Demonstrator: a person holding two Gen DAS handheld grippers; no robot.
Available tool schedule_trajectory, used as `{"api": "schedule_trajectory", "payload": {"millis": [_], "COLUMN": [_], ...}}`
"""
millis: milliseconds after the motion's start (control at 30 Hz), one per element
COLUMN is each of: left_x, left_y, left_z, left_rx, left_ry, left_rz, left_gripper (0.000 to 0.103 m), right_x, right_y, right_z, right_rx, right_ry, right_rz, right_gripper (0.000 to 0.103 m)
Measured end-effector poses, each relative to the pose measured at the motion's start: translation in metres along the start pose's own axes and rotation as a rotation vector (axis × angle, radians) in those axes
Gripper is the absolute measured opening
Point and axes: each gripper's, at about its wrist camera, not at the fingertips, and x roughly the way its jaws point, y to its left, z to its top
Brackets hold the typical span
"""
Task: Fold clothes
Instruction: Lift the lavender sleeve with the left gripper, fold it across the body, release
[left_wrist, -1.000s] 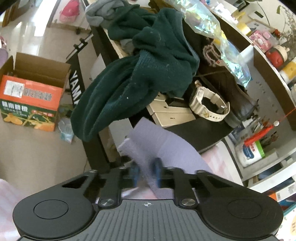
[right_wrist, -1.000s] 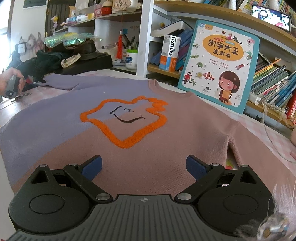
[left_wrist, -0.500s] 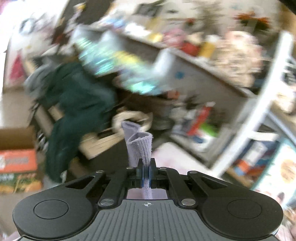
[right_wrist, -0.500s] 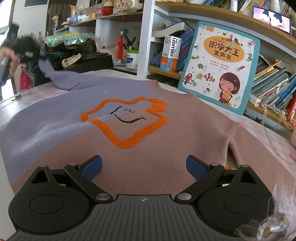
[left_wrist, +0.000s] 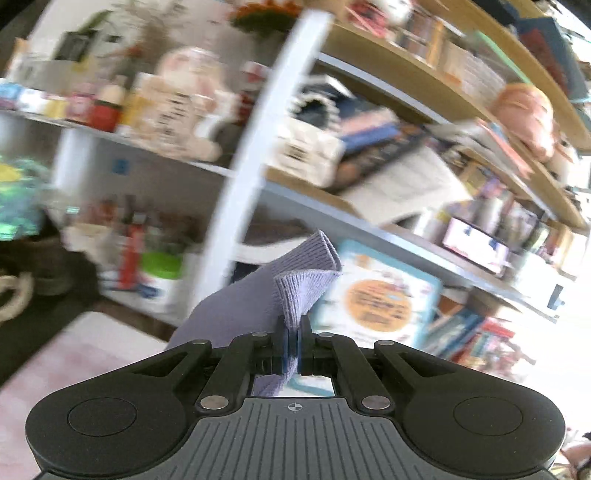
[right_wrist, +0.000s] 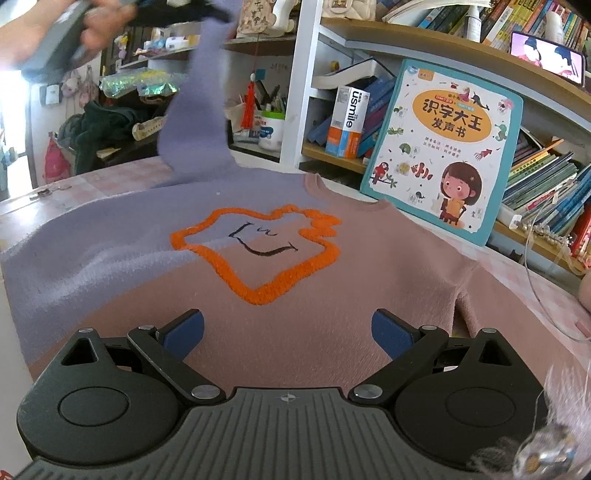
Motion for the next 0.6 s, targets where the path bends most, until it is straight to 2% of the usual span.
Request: {"api": "schedule_trajectory", "payload": {"millis": [133,233,467,600], "left_x": [0.032,0.057,0.094,0.109], "left_y": [-0.033,-0.052,-0.076,-0.075], "left_z": [-0.013,-0.029,-0.077,-0.097], "left_rx": [0.011,0.022,0.045,0.019], "left_ry": [0.048,0.113,0.262,0.336], "left_rz": [-0.078,-0.116,-0.141,-0.14], "left_gripper": [0.003,0.003,0.003,0.004], "right_x": [-0.001,-0.002,-0.001,0.0], "right_y": [-0.003,-0.003,-0.002,-0.003], "right_z": [0.0,0.0,0.001,0.001], "right_rx": [0.014,0.019,0.014,0.019], "right_ry": [-0.01,-0.013,-0.005,-0.001], "right_rz": [0.005,0.007,0.018,0.027], "right_gripper": [0.098,0.098,0.098,0.098]}}
